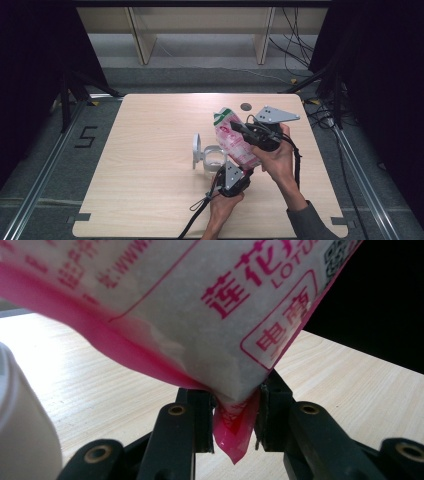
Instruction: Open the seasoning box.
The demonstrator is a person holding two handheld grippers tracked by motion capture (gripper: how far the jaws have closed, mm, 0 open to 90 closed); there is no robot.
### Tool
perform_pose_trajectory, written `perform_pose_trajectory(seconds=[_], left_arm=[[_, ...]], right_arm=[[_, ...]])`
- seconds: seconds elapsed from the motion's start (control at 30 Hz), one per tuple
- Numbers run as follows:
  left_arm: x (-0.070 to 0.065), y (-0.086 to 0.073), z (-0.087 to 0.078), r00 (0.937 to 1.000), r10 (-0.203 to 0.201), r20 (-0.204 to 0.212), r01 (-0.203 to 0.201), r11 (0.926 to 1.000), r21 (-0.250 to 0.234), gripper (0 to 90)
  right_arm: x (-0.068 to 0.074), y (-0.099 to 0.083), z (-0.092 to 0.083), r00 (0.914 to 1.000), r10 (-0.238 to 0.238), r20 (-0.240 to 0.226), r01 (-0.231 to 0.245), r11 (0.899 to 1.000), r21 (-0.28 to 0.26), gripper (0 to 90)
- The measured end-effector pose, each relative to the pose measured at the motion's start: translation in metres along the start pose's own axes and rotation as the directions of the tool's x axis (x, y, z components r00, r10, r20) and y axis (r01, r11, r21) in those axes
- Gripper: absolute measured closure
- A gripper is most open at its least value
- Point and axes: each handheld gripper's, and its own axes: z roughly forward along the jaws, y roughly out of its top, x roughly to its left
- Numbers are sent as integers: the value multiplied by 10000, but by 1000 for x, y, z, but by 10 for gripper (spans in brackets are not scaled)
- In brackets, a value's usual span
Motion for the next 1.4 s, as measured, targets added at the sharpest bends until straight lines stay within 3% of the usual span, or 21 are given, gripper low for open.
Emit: perform_pose_trajectory(seconds=[0.13,0.17,0.23,0.57,0.77,0.87,0.9,0.97,1.2,1.4], left_arm=[[0,-2,-1,10000,-29,11,29,10000,-3,726],[0,-3,0,9999,-52,116,52,10000,-1,726],[-2,-4,0,10000,-88,30,88,10000,43,726],[-6,-5,3,9997,6,243,-9,10000,99,727],[-9,-10,6,9989,-115,451,107,9998,185,731],[-8,-9,5,9987,127,498,-141,9995,291,732],[-10,-9,6,9987,-112,503,108,9999,84,732],[-9,-8,5,9984,52,570,-60,9999,136,732],[-12,-8,6,9980,30,639,-32,10000,26,735],[-11,-8,6,9972,53,743,-51,10000,-29,736]], right_arm=[[4,1,3,9999,67,-83,-66,9998,211,900],[3,0,6,9998,-148,-167,150,9998,126,900],[4,-2,8,10000,-43,-23,43,9999,156,900],[7,-5,12,9998,42,-207,-33,9990,449,900],[7,-11,22,9995,-315,-75,320,9966,755,900],[10,-12,26,9998,-204,-5,203,9975,678,900],[10,-12,25,9996,-244,-105,251,9969,745,900],[10,-11,25,9993,-337,-138,347,9964,771,900],[14,-11,28,9982,-550,-224,566,9953,783,900],[15,-12,29,9990,-230,-382,268,9944,1027,900]])
